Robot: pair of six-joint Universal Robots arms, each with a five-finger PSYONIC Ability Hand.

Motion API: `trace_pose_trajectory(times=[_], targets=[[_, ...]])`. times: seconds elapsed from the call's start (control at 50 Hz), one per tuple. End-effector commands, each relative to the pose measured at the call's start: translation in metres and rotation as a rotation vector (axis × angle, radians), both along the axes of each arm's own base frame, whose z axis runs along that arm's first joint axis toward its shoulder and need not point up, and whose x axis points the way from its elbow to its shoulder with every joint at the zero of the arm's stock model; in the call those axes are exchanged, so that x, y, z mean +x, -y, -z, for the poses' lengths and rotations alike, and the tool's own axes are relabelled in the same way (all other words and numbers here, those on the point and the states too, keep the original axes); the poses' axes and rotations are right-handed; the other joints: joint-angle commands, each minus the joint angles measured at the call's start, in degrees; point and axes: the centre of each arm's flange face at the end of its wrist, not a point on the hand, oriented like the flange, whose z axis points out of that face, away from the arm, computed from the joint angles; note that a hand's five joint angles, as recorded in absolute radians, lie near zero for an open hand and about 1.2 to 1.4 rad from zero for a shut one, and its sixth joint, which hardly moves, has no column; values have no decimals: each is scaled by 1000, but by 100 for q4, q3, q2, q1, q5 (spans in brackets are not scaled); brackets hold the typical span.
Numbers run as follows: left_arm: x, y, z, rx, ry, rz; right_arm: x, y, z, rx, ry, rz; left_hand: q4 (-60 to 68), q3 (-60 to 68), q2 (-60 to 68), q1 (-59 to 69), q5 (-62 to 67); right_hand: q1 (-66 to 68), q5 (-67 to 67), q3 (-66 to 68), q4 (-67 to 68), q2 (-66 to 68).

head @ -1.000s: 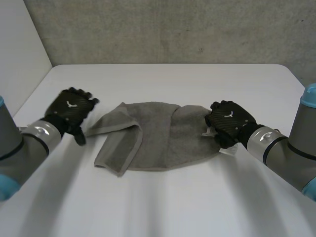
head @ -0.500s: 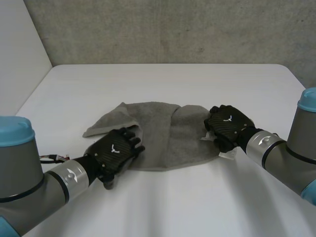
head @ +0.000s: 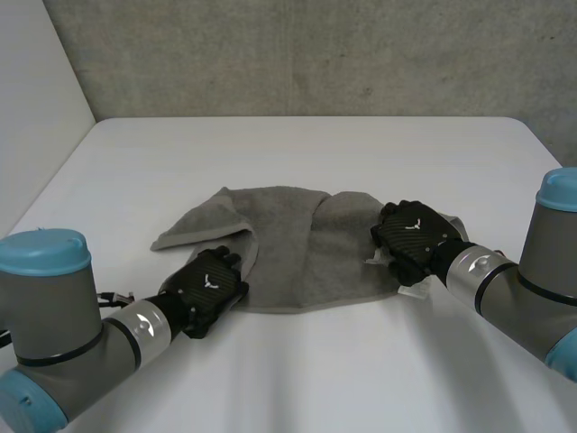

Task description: Fold the towel.

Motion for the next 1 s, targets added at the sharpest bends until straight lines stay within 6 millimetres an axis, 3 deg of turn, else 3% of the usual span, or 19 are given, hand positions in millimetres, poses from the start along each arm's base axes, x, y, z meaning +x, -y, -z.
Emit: trace_pose_trajectory(times=[0.02,0.38,0.4,0.42,0.44,0.46,0.5,0.82,1.0], targets=[[-2,5,-2,-28,-12,-1,0,0,1,3,-2,0,-318,-283,1013,1104,1025,687,494,-27,-302,611],[8,24,-6,-12,-54,-101,1,-2,1,3,-3,-7,-318,-283,1689,1779,1700,687,494,-27,-302,611],[8,24,-5,-8,-51,-107,1,-2,1,2,-4,-7,-318,-283,1122,1213,1134,687,494,-27,-302,611],[8,23,-4,-2,-46,-107,1,-2,1,2,-4,-7,-318,-283,-698,-608,-687,687,494,-27,-302,611],[8,23,-4,-2,-46,-107,1,-2,1,1,-5,-8,-318,-283,-717,-627,-705,687,494,-27,-302,611],[9,21,-2,2,-44,-110,1,-2,1,1,-5,-9,-318,-283,-2282,-2192,-2271,687,494,-27,-302,611],[9,20,-2,6,-40,-113,1,-2,1,1,-5,-9,-318,-283,-2415,-2324,-2403,687,494,-27,-302,611],[11,0,3,64,-29,-103,1,-3,2,3,-7,-10,-318,-283,-2500,-2410,-2489,687,494,-27,-302,611],[11,1,6,89,-51,-122,1,-4,3,6,-11,-13,-318,-283,-2164,-2073,-2152,687,494,-27,-302,611]])
